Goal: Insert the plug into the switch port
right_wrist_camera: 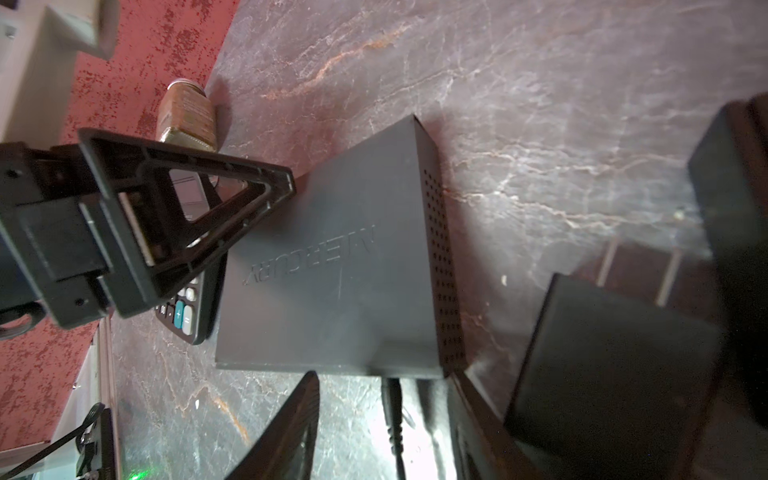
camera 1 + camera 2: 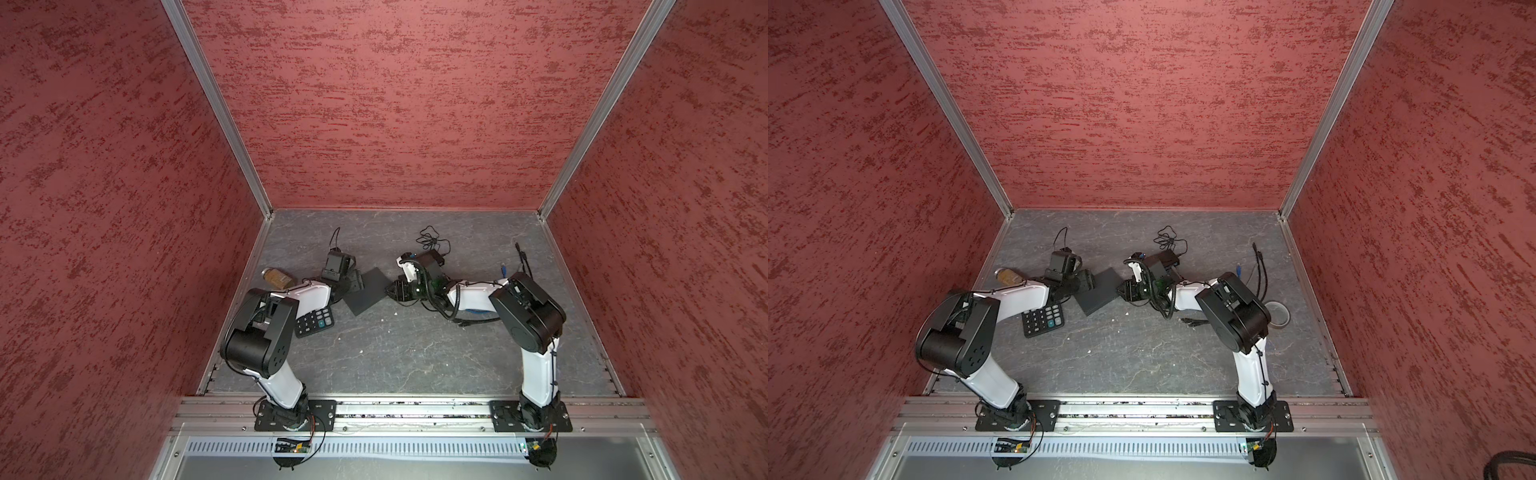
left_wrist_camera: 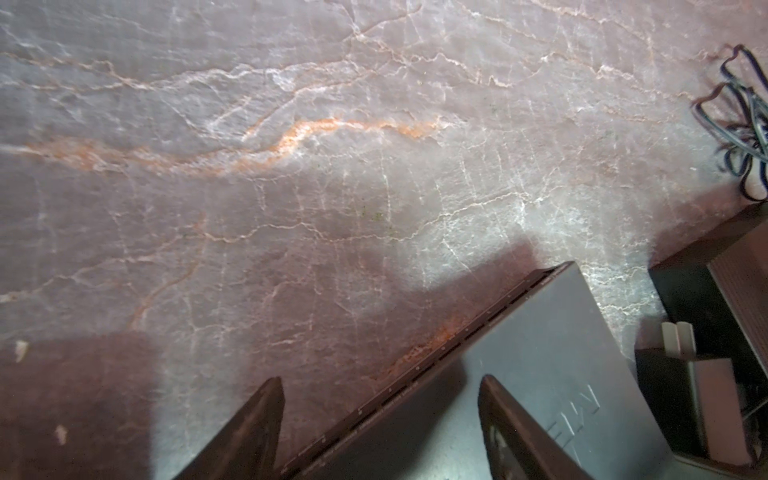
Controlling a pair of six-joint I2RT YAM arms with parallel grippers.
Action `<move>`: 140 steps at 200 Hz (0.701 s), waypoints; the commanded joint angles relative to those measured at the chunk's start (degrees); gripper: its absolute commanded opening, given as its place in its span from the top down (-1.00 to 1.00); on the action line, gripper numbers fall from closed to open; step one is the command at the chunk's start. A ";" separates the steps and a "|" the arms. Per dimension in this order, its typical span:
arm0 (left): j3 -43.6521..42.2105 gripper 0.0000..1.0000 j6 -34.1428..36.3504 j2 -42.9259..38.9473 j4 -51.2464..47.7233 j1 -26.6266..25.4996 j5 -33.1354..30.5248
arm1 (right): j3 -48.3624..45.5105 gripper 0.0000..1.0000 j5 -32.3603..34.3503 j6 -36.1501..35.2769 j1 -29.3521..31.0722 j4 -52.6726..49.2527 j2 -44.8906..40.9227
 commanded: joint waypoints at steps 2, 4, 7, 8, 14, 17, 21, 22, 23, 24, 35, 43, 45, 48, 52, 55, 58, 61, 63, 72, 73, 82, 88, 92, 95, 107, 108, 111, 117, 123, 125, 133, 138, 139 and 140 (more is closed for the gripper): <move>-2.83 -0.50 -2.77 0.60 -5.15 -2.38 3.85 | 2.16 -0.02 -1.30 0.89 0.43 1.37 0.82; -2.83 -0.50 -2.78 0.65 -5.11 -2.48 3.85 | 2.24 -0.02 -1.33 0.93 0.43 1.34 0.83; -2.93 -0.50 -2.78 0.71 -5.17 -2.61 3.85 | 2.39 -0.02 -1.38 0.90 0.44 1.26 0.88; -2.94 -0.49 -2.78 0.70 -5.21 -2.66 3.89 | 2.42 -0.02 -1.41 0.89 0.44 1.25 0.86; -3.00 -0.49 -2.89 0.78 -5.17 -3.04 3.93 | 2.78 -0.02 -1.48 0.89 0.43 1.15 0.96; -2.97 -0.49 -2.95 0.78 -5.29 -3.18 3.93 | 2.87 -0.02 -1.58 0.89 0.43 1.15 1.05; -3.04 -0.49 -3.02 0.82 -5.17 -3.51 4.01 | 3.04 -0.02 -1.67 0.89 0.43 1.01 1.18; -2.99 -0.49 -3.03 0.85 -5.17 -3.51 4.02 | 3.10 -0.02 -1.68 0.89 0.43 1.03 1.23; -3.06 -0.49 -3.08 0.86 -5.21 -3.55 4.02 | 3.17 -0.02 -1.73 0.84 0.43 1.05 1.25; -3.14 -0.50 -3.06 0.86 -5.27 -3.66 4.02 | 3.25 -0.02 -1.80 0.82 0.43 1.05 1.27; -3.22 -0.49 -3.20 0.87 -5.54 -4.44 3.86 | 3.88 -0.02 -1.95 0.71 0.43 0.89 1.58; -3.33 -0.49 -3.38 0.80 -5.81 -5.00 3.76 | 4.33 -0.02 -2.04 0.63 0.43 0.66 1.91; -3.38 -0.49 -3.44 0.79 -5.83 -5.20 3.76 | 4.48 -0.02 -2.15 0.67 0.43 0.65 1.94; -3.50 -0.49 -3.52 0.72 -5.82 -5.36 3.68 | 4.69 -0.02 -2.24 0.63 0.43 0.64 2.03; -3.61 -0.49 -3.61 0.63 -5.83 -5.66 3.61 | 4.88 -0.02 -2.32 0.62 0.43 0.60 2.26; -3.72 -0.50 -3.77 0.57 -5.83 -5.90 3.59 | 5.02 -0.02 -2.36 0.58 0.43 0.55 2.37; -3.87 -0.50 -3.87 0.52 -5.86 -6.14 3.54 | 5.24 -0.02 -2.39 0.62 0.43 0.54 2.38; -3.99 -0.49 -3.96 0.52 -5.82 -6.33 3.50 | 5.38 -0.02 -2.48 0.62 0.42 0.53 2.56; -4.13 -0.50 -4.00 0.45 -5.85 -6.45 3.50 | 5.46 -0.02 -2.53 0.62 0.43 0.53 2.63; -4.56 -0.50 -4.33 0.27 -5.77 -6.96 3.35 | 5.90 -0.02 -2.67 0.62 0.43 0.36 2.94; -4.59 -0.49 -4.35 0.26 -5.77 -7.03 3.38 | 5.93 -0.02 -2.71 0.62 0.43 0.36 2.94; -5.11 -0.49 -4.55 0.10 -5.54 -7.49 3.32 | 6.30 -0.02 -2.92 0.69 0.43 0.44 3.20; -5.52 -0.49 -4.84 0.00 -5.35 -7.71 3.32 | 6.55 -0.02 -3.01 0.71 0.43 0.36 3.30; -5.79 -0.49 -5.01 0.00 -5.21 -7.87 3.32 | 6.64 -0.02 -3.09 0.67 0.43 0.30 3.46; -5.89 -0.49 -5.06 -0.03 -5.09 -7.94 3.32 | 6.74 -0.02 -3.21 0.70 0.43 0.30 3.47; -6.57 -0.49 -5.24 -0.17 -4.73 -8.07 3.14 | 6.92 -0.02 -2.95 0.62 0.43 0.06 3.49; -6.65 -0.49 -5.24 -0.18 -4.68 -8.08 3.14 | 6.92 -0.02 -2.94 0.62 0.43 0.04 3.48; -6.69 -0.49 -5.31 -0.18 -4.66 -8.08 3.02 | 6.86 -0.02 -2.91 0.58 0.43 -0.07 3.45; -6.82 -0.49 -5.33 -0.19 -4.70 -8.08 2.59 | 6.80 -0.02 -2.62 0.49 0.43 -0.23 3.39; -6.82 -0.49 -5.31 -0.20 -4.72 -7.99 2.36 | 6.71 -0.02 -2.22 0.37 0.43 -0.46 3.14; -6.75 -0.49 -5.26 -0.25 -4.72 -7.94 2.33 | 6.63 -0.02 -2.09 0.30 0.43 -0.51 3.13; -6.53 -0.50 -5.13 -0.19 -4.74 -7.75 2.22 | 6.41 -0.02 -1.37 0.06 0.43 -0.82 2.88; -6.23 -0.49 -4.93 -0.12 -4.85 -7.58 2.22 | 6.25 -0.02 -0.93 -0.19 0.43 -1.10 2.67; -6.13 -0.50 -4.91 -0.11 -4.92 -7.52 2.24 | 6.19 -0.02 -0.83 -0.27 0.43 -1.16 2.54; -6.03 -0.50 -4.90 -0.10 -4.95 -7.49 2.21 | 6.17 -0.02 -0.73 -0.31 0.43 -1.19 2.53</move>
